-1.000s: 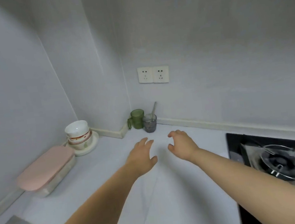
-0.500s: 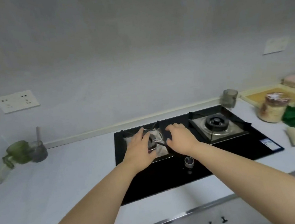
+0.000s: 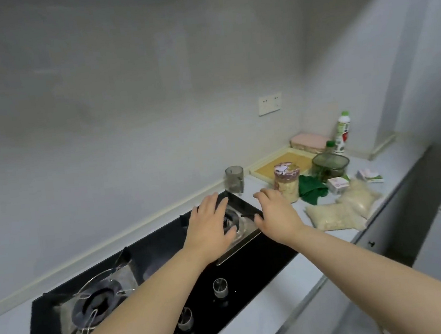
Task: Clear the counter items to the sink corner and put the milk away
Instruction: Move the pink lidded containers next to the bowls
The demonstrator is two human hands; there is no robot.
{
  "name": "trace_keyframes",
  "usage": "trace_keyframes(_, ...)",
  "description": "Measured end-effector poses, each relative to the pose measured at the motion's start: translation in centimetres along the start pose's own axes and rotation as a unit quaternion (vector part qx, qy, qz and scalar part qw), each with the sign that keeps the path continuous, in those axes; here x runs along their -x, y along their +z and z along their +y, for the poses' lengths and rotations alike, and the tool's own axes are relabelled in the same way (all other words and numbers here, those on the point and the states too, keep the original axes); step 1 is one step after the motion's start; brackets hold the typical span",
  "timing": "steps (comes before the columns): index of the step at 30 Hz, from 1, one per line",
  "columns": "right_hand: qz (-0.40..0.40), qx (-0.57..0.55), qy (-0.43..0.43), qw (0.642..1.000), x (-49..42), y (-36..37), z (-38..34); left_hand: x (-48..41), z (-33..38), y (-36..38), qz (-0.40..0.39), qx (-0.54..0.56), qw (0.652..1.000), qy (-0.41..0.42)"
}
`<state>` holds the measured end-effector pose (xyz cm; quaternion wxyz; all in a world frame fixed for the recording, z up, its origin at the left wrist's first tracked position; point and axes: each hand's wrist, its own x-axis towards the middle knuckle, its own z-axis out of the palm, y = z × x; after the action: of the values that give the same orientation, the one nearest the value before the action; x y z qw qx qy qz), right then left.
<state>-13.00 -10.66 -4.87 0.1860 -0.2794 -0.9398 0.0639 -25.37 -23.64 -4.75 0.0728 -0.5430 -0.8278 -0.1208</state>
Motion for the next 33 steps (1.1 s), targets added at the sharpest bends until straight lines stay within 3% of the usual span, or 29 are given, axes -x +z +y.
trace_keyframes(8,0.028,0.083,0.032,0.996,-9.1,-1.3,6.9,-12.8,0.2,2.8,-0.021,-0.028,0.997,0.061)
trace_keyframes(15,0.022,0.088,0.133,0.987,-13.7,-2.4,14.2,-23.1,2.9,3.6,-0.01,-0.017,0.994,0.106)
trace_keyframes(24,0.044,0.039,0.15,0.987,-19.2,-0.8,25.5,-33.3,7.8,8.8,-0.017,0.041,0.994,0.102)
trace_keyframes(33,-0.031,0.049,0.145,0.988,-28.2,1.7,44.3,-49.3,16.7,17.6,-0.053,0.057,0.996,0.029)
